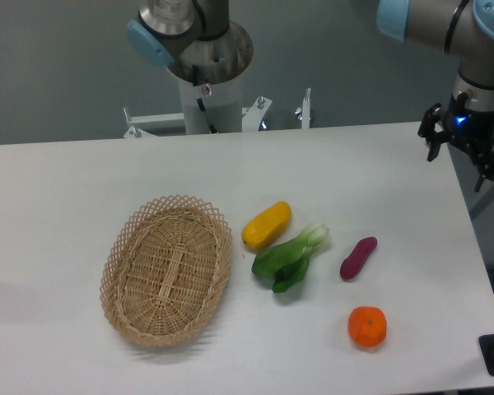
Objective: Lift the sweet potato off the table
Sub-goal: 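Move the open gripper over the purple sweet potato and lower it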
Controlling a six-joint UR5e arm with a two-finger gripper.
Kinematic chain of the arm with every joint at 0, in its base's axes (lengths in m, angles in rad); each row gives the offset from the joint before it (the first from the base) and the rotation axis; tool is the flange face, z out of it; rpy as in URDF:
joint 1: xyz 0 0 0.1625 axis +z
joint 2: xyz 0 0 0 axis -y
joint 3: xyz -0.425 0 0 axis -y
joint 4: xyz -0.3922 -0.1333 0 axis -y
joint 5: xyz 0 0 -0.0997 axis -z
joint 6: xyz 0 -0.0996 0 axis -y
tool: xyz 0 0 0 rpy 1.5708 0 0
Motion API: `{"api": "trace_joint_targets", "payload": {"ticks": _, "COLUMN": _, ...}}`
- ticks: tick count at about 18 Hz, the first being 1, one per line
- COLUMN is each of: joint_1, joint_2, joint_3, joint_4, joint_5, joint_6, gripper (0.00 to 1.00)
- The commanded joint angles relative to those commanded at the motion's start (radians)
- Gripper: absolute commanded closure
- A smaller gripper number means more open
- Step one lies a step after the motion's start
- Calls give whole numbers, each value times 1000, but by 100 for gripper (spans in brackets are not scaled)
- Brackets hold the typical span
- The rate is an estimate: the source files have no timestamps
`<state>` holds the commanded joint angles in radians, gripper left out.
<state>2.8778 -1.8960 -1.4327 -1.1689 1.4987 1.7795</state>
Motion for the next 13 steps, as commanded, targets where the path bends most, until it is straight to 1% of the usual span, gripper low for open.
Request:
{"api": "trace_joint_targets", "payload": {"ticks": 4, "joint_1": -2, "joint_2": -2, "joint_3": -5, "joint_4": 0, "joint_5": -5, "joint_6": -51, "gripper": 0}}
{"api": "trace_joint_targets", "payload": {"ticks": 8, "joint_1": -3, "joint_2": -5, "joint_3": -20, "joint_4": 0, "joint_5": -6, "joint_6": -66, "gripper": 0}}
{"api": "trace_joint_targets", "payload": {"ticks": 11, "joint_1": -14, "joint_2": -12, "joint_3": -44, "joint_4": 3, "joint_5": -6, "joint_6": -164, "gripper": 0}}
{"api": "trace_joint_targets", "payload": {"ticks": 13, "joint_1": -40, "joint_2": -24, "joint_3": -58, "joint_4": 15, "joint_5": -3, "joint_6": -230, "gripper": 0}}
